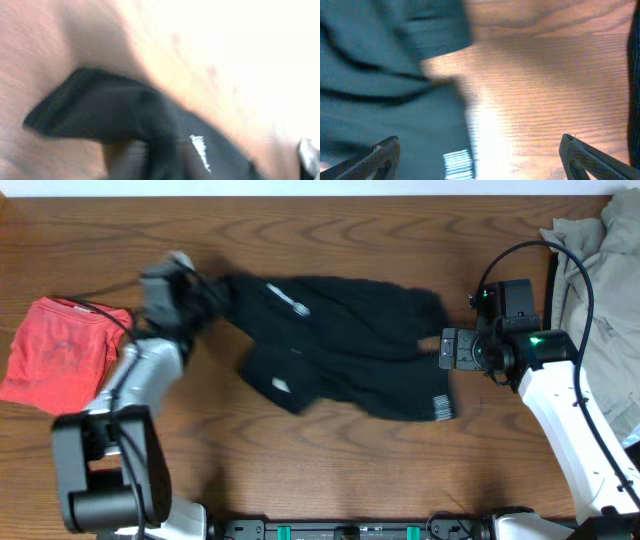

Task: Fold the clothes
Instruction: 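Grasp the black t-shirt's left edge with the left gripper and pull left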

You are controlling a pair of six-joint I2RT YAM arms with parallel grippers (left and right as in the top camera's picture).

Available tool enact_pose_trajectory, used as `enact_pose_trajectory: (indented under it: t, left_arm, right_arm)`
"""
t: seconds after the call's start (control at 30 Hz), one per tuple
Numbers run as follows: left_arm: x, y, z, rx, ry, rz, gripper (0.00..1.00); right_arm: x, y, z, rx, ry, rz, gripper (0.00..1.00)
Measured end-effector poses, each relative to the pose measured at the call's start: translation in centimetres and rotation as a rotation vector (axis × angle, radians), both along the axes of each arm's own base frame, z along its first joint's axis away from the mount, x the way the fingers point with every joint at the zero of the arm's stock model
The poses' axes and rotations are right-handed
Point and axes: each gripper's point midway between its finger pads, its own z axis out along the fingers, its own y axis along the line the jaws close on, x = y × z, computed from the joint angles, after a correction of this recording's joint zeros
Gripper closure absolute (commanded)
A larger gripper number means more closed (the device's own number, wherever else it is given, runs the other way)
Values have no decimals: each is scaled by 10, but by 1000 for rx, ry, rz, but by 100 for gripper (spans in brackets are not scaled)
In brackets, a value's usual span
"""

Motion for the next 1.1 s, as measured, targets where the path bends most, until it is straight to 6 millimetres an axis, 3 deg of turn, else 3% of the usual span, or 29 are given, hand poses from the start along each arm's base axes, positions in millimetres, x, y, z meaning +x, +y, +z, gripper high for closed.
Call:
enact_pose_trajectory:
  t: [0.07,0.13,0.2,0.3,0.37,0.43,0.5,0.77,0.97,1.07,1.1]
  left_arm:
    - [1,10,22,-23,-2,0,2]
    - [-14,2,21,-67,69,-39,2]
    - [-46,-16,-3,-128,243,-84,2]
    - [-113,-47,-43,-206,566,-142,2]
    - [-146,-65,-57,-224,699,-191,2]
    - [-173,-84,-67,-222,790,-253,2]
    - [-188,-98,-72,-211,828,-303,2]
    - [-223,-169,-110,-165,810,-476,2]
    - [-224,-229,-106,-236,687,-537,2]
    - [-227,-247,-107,-230,668,-532,24]
    - [-229,-249,-109,-220,670,-522,35]
  right_arm:
    - [0,0,0,-1,1,0,1]
    - [0,0,0,-2,1,-1,1]
    - [0,-1,0,-4,2,-2,1]
    - [0,-1,0,-4,1,-2,1]
    - [0,-1,0,-4,-1,-2,1]
    - [1,-1,1,-3,-5,-2,1]
    - [2,-1,1,-3,-8,-2,1]
    - [2,0,1,-3,-7,-2,1]
    - [1,0,0,-2,-5,-1,1]
    - [1,0,1,-1,-6,-1,1]
    - [1,0,1,-1,-6,-1,1]
